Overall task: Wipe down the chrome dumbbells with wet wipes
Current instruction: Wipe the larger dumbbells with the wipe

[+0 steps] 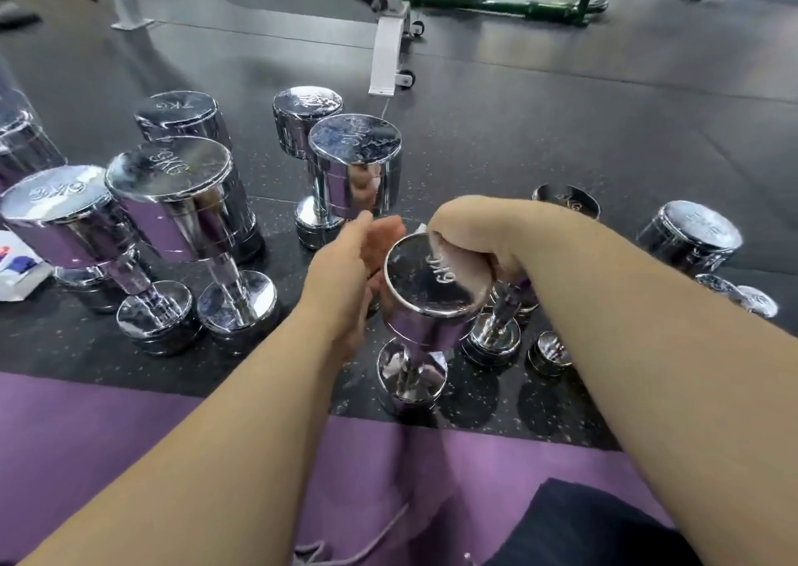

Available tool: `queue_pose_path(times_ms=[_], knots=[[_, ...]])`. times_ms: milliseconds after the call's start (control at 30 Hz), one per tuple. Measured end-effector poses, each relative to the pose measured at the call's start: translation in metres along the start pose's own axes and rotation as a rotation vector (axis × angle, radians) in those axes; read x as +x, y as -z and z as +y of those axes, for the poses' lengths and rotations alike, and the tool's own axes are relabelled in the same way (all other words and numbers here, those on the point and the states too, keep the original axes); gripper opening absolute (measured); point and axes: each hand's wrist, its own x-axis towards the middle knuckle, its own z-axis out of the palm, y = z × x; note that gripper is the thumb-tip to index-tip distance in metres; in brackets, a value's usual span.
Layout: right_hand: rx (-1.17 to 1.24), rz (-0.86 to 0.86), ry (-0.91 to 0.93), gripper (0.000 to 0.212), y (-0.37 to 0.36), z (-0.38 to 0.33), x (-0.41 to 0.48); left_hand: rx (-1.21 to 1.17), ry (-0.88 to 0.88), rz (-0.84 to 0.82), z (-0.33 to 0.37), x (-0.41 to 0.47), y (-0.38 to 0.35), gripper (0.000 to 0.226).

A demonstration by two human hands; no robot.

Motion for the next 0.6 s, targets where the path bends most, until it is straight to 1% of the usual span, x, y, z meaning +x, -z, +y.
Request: queue_pose_path(times_ms=[67,133,167,233,300,367,433,500,533,600], knots=[[0.195,-0.011,-0.023,0.026,0.004,0.002,0.0,0.086,0.008,-0.083,0.002,-0.003,-0.003,0.042],[0.405,-0.092,-0.044,0.025,0.009,0.004,-0.002,0.113,0.03,-0.111,0.004,-0.004,-0.005,0.043],[0.506,-0.128,-0.045,0.03,0.011,0.007,-0.002,0.117,0.036,-0.115,0.007,-0.004,-0.005,0.045],[0.664,-0.145,-0.033,0.048,0.01,0.019,-0.006,0.12,0.03,-0.131,0.013,-0.008,-0.004,0.051],[0.734,-0.071,0.017,0.059,0.004,0.028,-0.007,0.137,0.032,-0.15,0.015,-0.01,-0.002,0.055],[0.665,0.054,0.076,0.064,-0.005,0.035,-0.011,0.159,0.035,-0.153,0.016,-0.014,-0.004,0.054],[0.679,0.083,0.129,0.074,-0.011,0.038,-0.013,0.148,0.026,-0.143,0.018,-0.017,-0.005,0.048],[0.797,0.092,0.162,0.09,-0.015,0.04,-0.016,0.107,-0.019,-0.09,0.017,-0.015,-0.005,0.042],[0.864,0.118,0.169,0.092,-0.016,0.041,-0.017,0.072,-0.021,-0.035,0.015,-0.014,-0.005,0.037],[0.989,0.195,0.167,0.079,-0.024,0.049,-0.02,0.053,-0.018,0.065,0.004,-0.019,-0.004,0.032]])
